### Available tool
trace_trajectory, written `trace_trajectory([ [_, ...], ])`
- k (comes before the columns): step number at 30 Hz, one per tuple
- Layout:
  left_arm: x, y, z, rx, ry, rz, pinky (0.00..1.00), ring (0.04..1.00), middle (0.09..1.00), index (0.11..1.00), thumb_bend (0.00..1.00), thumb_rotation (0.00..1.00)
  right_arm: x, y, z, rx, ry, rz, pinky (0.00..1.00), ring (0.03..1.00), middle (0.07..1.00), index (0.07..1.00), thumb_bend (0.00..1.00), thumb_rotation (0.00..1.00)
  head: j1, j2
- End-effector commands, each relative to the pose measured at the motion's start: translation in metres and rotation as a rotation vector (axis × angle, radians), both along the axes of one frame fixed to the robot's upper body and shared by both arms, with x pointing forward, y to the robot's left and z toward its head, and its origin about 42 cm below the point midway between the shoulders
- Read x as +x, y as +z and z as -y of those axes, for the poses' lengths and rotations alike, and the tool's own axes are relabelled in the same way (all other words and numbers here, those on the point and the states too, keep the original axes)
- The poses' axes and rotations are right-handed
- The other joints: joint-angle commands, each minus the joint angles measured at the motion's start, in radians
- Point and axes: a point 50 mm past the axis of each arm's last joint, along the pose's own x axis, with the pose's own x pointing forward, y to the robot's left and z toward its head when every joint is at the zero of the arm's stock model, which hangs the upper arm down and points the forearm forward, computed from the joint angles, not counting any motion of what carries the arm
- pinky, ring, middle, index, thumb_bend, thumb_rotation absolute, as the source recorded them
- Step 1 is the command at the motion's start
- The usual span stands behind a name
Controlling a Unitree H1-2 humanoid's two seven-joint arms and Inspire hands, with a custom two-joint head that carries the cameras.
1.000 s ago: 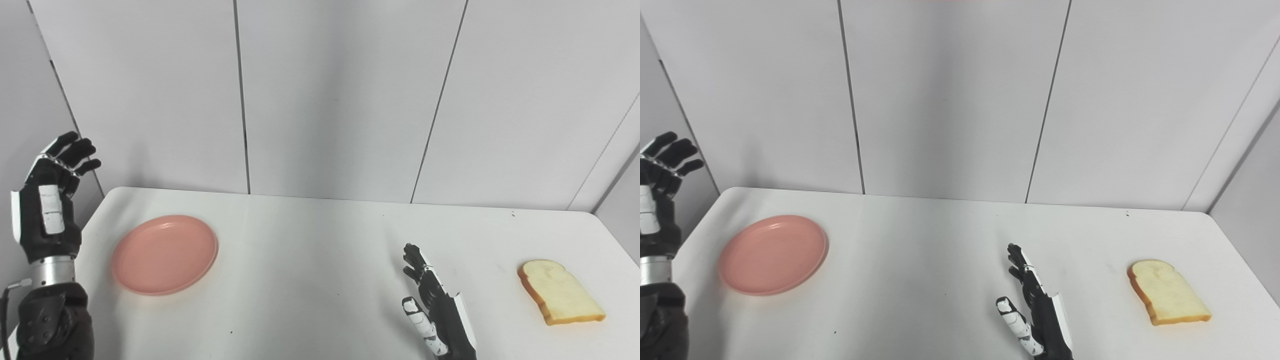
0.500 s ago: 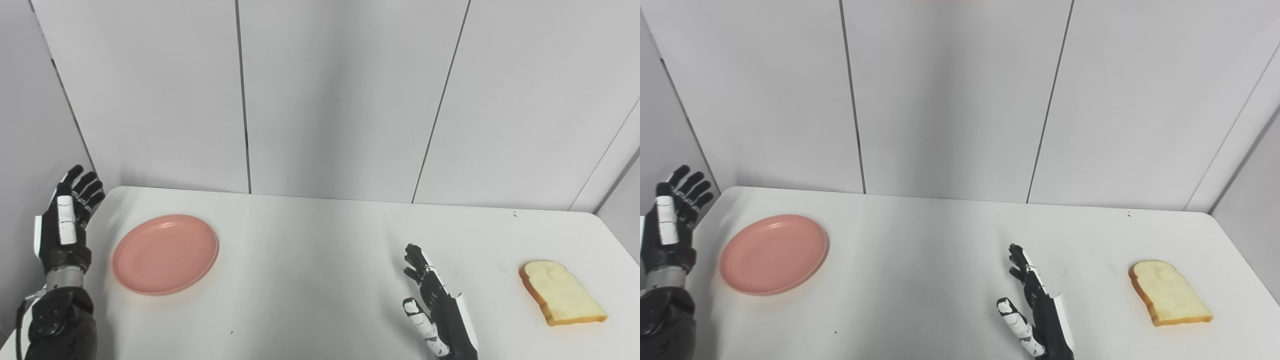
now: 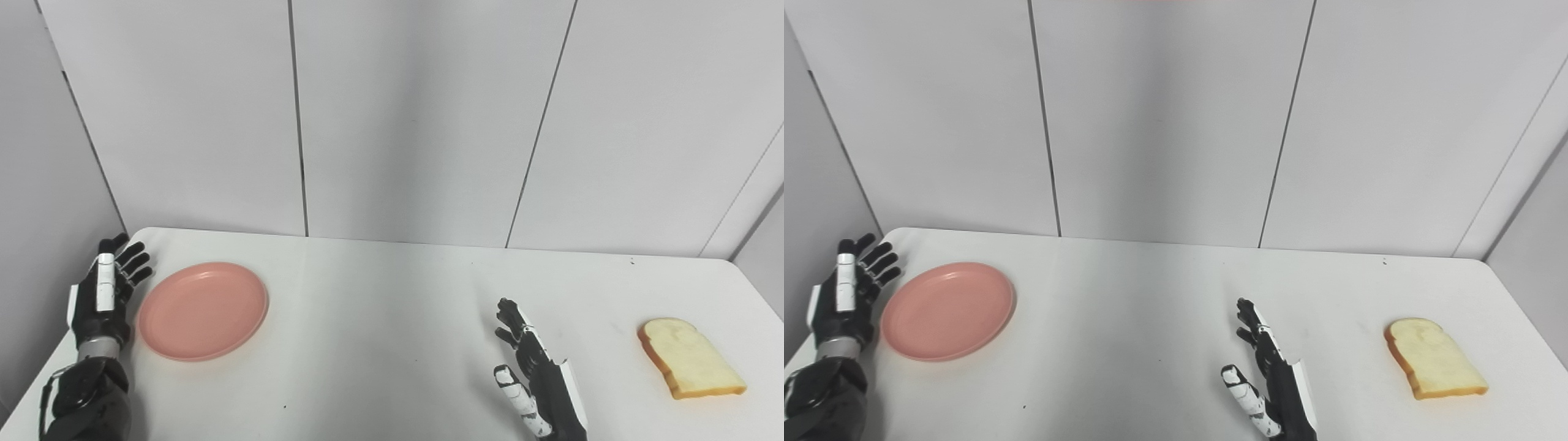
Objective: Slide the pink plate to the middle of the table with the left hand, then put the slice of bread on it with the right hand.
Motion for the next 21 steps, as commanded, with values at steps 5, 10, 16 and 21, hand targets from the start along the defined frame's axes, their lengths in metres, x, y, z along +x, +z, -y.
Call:
trace_trajectory([
  [5,0.003,-0.005,0.016,0.007,-0.046,-0.006,0.86,0.851,0.837,0.825,0.9,0.84,-0.024,-0.034,0.009,0.008,-0.033,-0.106,0.88,0.918,0.923,0.903,0.61,0.84,-0.002,0.003],
  [10,0.0,-0.014,0.026,0.024,-0.081,-0.022,0.81,0.857,0.845,0.852,0.83,0.87,-0.024,-0.034,0.008,0.011,-0.037,-0.103,0.87,0.913,0.916,0.901,0.64,0.84,-0.006,0.008],
  [16,-0.001,-0.014,0.044,0.052,-0.14,0.003,0.76,0.837,0.826,0.832,0.87,0.87,-0.023,-0.034,0.007,0.01,-0.036,-0.105,0.86,0.909,0.915,0.902,0.63,0.85,-0.006,0.007],
  [21,0.002,-0.011,0.063,0.052,-0.164,0.035,0.77,0.835,0.825,0.814,0.86,0.86,-0.022,-0.034,0.005,0.009,-0.032,-0.103,0.86,0.905,0.912,0.898,0.63,0.84,-0.014,0.009],
])
